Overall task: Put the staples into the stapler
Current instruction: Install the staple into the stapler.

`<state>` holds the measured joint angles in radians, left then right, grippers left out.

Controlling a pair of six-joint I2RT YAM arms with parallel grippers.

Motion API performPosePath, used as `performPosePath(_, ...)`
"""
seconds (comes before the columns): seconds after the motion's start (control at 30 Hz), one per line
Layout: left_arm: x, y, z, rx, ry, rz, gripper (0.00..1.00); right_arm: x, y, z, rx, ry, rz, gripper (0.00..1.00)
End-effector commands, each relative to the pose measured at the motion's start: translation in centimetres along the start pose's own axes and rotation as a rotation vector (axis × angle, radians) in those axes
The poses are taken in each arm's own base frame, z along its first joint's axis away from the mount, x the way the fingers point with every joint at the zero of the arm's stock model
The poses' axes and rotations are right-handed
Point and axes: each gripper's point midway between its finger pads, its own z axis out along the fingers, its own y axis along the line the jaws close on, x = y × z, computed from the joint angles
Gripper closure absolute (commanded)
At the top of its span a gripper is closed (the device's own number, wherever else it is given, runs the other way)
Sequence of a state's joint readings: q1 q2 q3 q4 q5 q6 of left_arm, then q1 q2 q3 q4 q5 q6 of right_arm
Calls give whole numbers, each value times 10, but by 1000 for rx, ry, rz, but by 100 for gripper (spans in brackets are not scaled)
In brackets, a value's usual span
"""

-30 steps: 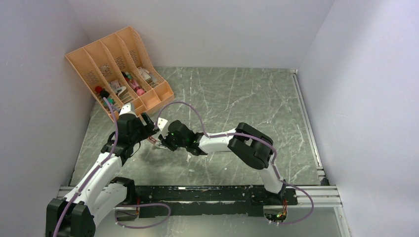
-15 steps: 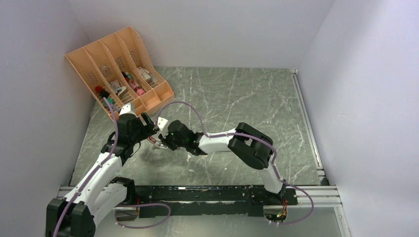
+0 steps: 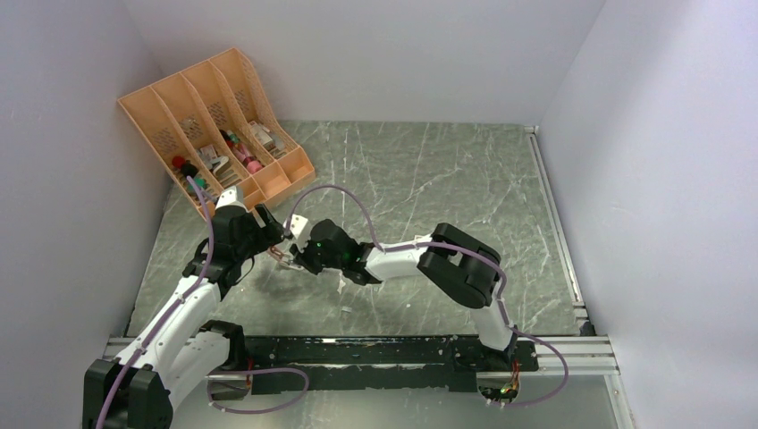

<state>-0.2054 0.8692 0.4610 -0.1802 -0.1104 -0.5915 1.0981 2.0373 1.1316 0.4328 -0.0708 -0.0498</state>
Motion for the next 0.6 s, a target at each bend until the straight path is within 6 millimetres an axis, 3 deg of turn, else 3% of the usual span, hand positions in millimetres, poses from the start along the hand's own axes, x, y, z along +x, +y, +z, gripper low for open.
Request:
performPosePath(0.0,-5,-2,-1,16,-20,-3,17,-33,4,-7,-17,-96,-22,82)
performPosePath(0.57,-6,0,-1,9,-24,-5,17,-28,2,-2,-7,-36,11,82)
